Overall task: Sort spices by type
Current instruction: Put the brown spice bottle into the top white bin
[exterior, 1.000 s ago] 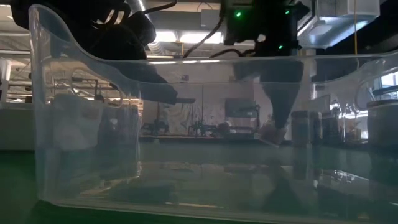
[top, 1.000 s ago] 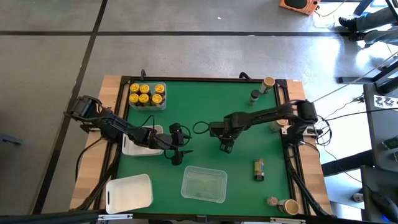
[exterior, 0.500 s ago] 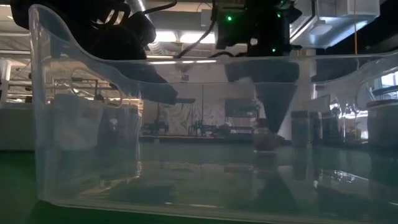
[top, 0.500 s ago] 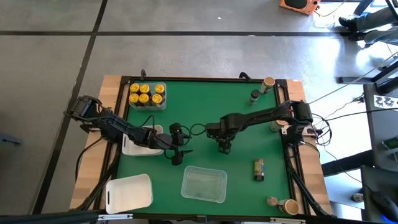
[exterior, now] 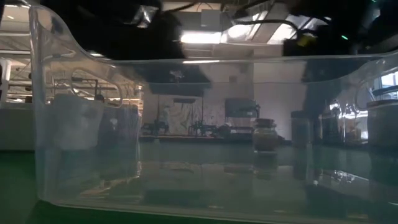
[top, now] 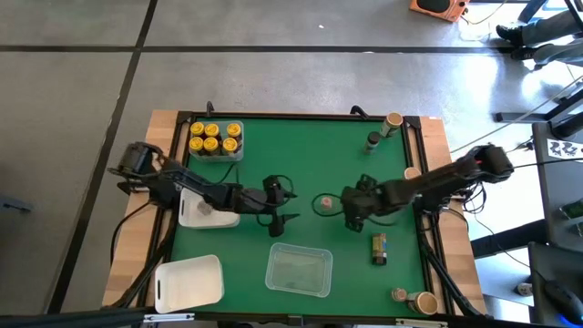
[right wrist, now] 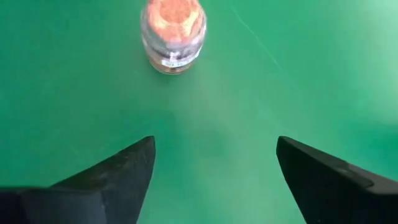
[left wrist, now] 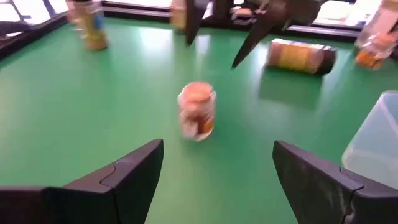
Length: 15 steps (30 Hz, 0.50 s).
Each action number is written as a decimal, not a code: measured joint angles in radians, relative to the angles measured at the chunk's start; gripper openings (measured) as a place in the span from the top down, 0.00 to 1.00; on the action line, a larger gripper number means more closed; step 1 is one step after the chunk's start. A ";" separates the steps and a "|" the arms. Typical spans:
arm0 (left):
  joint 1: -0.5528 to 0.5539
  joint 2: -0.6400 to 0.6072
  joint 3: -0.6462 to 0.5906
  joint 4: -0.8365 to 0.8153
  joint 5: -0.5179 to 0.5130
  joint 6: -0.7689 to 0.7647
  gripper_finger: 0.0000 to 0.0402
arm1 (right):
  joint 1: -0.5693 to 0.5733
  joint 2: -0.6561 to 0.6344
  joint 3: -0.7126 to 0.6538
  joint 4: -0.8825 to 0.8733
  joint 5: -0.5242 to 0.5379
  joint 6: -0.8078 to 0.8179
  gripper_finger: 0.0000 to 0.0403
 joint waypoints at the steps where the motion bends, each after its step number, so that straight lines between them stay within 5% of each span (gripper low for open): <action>1: 0.010 0.027 0.029 -0.001 0.024 0.000 0.25 | 0.006 -0.033 -0.050 0.052 0.005 0.014 0.18; 8: 0.087 0.196 0.272 -0.082 0.181 0.002 0.25 | 0.008 -0.159 -0.296 0.327 0.048 0.025 0.19; 15: 0.145 0.326 0.594 -0.482 0.201 0.060 0.25 | 0.008 -0.161 -0.394 0.376 0.101 0.028 0.19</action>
